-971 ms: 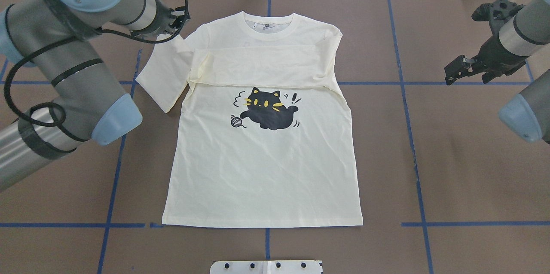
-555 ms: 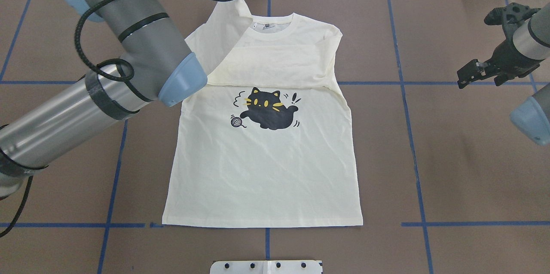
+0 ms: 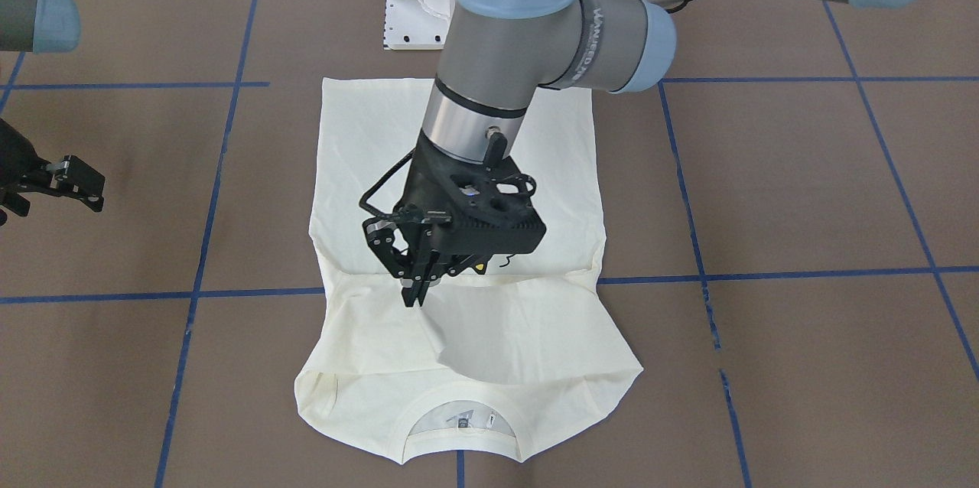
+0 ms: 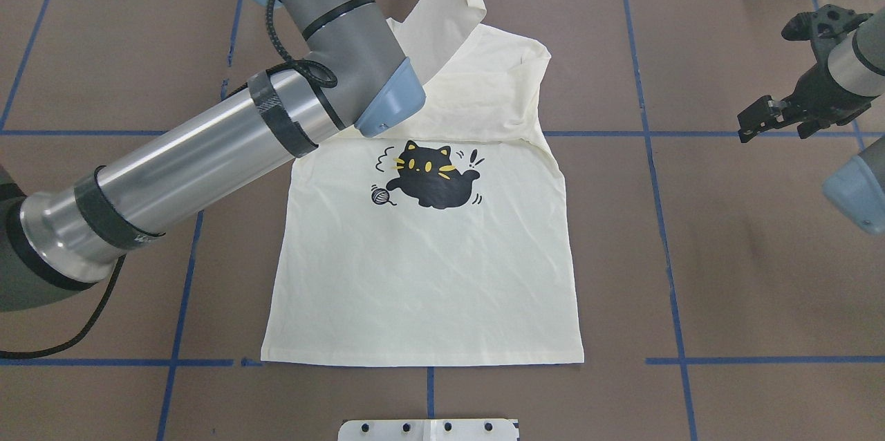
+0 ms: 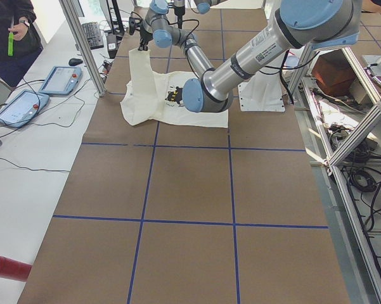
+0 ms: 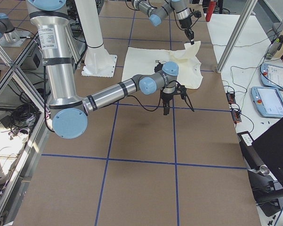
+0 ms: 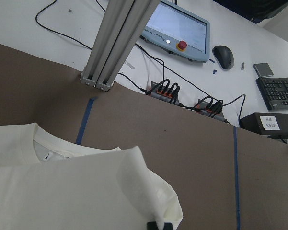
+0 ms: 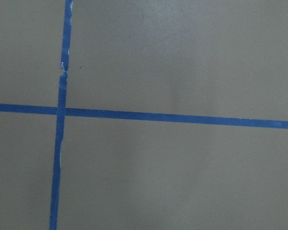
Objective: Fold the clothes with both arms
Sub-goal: 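Fold the sleeve with the left gripper across the shirt toward the collar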
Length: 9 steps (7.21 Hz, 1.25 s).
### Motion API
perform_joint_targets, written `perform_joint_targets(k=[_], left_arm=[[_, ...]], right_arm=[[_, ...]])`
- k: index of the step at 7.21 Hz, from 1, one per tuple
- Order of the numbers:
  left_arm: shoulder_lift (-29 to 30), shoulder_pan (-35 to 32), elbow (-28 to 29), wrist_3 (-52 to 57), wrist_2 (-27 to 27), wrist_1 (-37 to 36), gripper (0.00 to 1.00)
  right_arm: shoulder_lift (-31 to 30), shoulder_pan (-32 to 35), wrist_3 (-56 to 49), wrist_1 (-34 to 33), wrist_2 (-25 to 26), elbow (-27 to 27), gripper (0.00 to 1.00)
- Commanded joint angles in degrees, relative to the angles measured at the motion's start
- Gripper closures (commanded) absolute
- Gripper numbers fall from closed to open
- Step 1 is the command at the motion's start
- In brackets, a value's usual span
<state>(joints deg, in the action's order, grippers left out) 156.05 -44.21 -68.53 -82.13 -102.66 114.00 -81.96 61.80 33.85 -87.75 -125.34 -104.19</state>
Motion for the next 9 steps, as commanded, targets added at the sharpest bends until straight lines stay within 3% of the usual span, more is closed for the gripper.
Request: perform_joint_targets(k=[1, 2, 3, 4, 5, 8, 9], left_arm=[[1.3, 1.9, 5.2, -2.4, 0.4, 4.0, 1.00], [1.5, 4.0, 7.5, -3.8, 3.5, 5.3, 1.00], [3.6, 6.6, 13.0, -7.7, 7.1, 8.7, 0.77], [5.8, 8.7, 19.5, -10.5, 8.8, 14.0, 0.10], [6.3, 9.8, 20.1, -10.8, 9.5, 17.4, 0.00], [4.3, 9.2, 18.9, -5.0, 8.8, 17.1, 0.00], [1.7, 8.8, 15.7, -4.2, 8.4, 15.1, 0.00]], right_arm=[[0.0, 0.0, 0.2, 0.0, 0.0, 0.1, 0.00], [0.0, 0.0, 0.3, 0.0, 0.0, 0.1, 0.00], [0.0, 0.0, 0.2, 0.0, 0.0, 0.4, 0.00], [0.2, -0.1, 0.3, 0.0, 0.1, 0.5, 0.00], [0.6, -0.1, 0.4, 0.0, 0.0, 0.4, 0.00], [0.8, -0.2, 0.6, 0.1, -2.3, 0.0, 0.00], [1.0, -0.3, 0.9, 0.2, -3.1, -0.8, 0.00]])
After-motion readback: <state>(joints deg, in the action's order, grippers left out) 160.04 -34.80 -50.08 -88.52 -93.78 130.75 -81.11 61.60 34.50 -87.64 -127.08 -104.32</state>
